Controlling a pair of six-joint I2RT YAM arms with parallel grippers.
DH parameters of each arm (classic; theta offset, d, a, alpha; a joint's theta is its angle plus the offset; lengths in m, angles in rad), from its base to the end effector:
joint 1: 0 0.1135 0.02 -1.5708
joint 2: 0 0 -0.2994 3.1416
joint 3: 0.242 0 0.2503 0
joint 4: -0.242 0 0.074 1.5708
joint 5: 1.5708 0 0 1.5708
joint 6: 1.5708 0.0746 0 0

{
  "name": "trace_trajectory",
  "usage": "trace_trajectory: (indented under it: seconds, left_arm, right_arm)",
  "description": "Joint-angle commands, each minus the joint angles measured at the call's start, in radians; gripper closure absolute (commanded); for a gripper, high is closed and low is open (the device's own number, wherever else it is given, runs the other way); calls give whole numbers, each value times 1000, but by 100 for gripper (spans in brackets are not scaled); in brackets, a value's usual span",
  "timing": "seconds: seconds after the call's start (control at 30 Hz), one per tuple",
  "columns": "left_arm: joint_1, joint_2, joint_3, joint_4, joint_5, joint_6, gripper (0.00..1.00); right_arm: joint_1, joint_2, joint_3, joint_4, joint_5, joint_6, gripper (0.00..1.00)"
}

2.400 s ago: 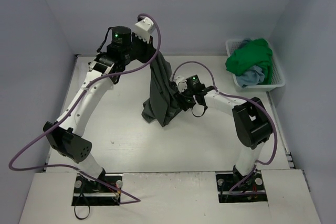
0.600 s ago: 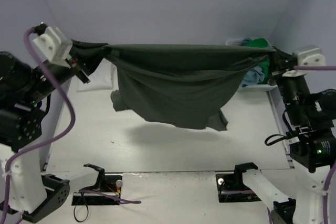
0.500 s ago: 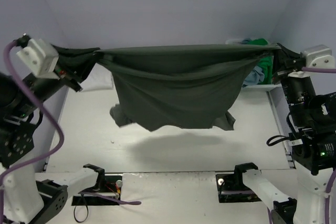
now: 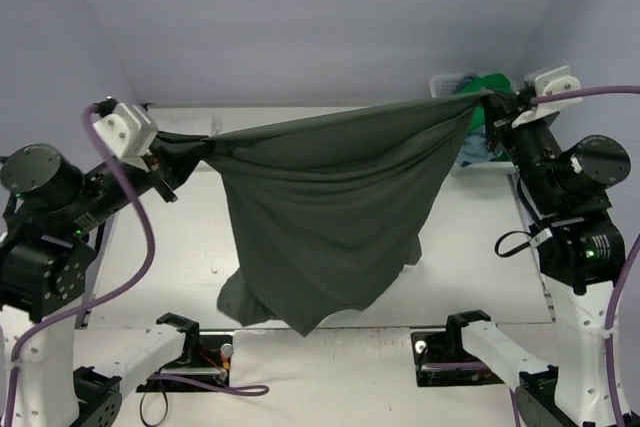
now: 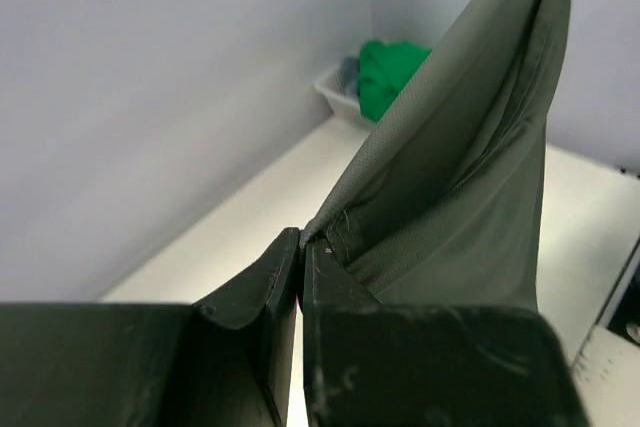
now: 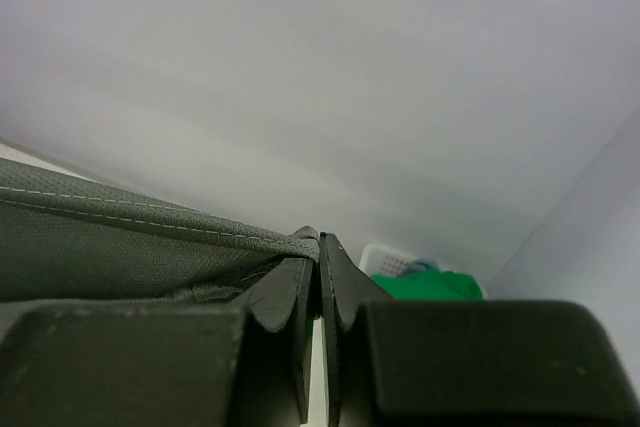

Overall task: Fold and stack the t-shirts
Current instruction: Flatten out the tshirt

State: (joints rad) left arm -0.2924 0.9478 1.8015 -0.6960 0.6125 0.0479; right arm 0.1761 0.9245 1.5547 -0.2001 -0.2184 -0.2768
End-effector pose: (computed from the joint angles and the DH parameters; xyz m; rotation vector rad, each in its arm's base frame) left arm 0.0768 -0.0679 0.6004 0.7381 1.2745 -0.6307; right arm 0.1292 0.0394 0.6054 -0.4439 1.0626 0.0352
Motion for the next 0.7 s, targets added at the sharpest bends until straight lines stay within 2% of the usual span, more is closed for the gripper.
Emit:
trace_trajectory:
  seconds: [0.0, 0.1, 0.17, 0.2, 0.27, 0.33, 0.47, 0.67]
  left_arm:
    - [10, 11, -45, 55, -26, 21, 100]
    - [10, 60, -119, 99, -104, 96, 100]
    - [12, 86, -175, 160, -179, 136, 100]
    - [13, 116, -238, 234, -204, 171, 100]
    - [21, 156, -296, 353, -276, 211, 100]
    - [41, 235, -324, 403, -309, 192, 100]
    - [98, 296, -285, 469, -266, 69, 100]
    - [99, 237, -148, 460, -232, -9, 100]
  right_arm:
    - [-13, 69, -27, 83, 17, 4, 100]
    - [-15, 163, -71, 123, -33, 19, 100]
    - [-17, 287, -110, 169, -80, 24, 100]
    - [-15, 391, -110, 175, -91, 22, 100]
    - [-17, 486, -117, 243, -76, 7, 100]
    - [-18, 576, -128, 310, -65, -1, 100]
    - [-20, 541, -117, 312, -70, 36, 100]
    - [-21, 311, -81, 237, -50, 54, 100]
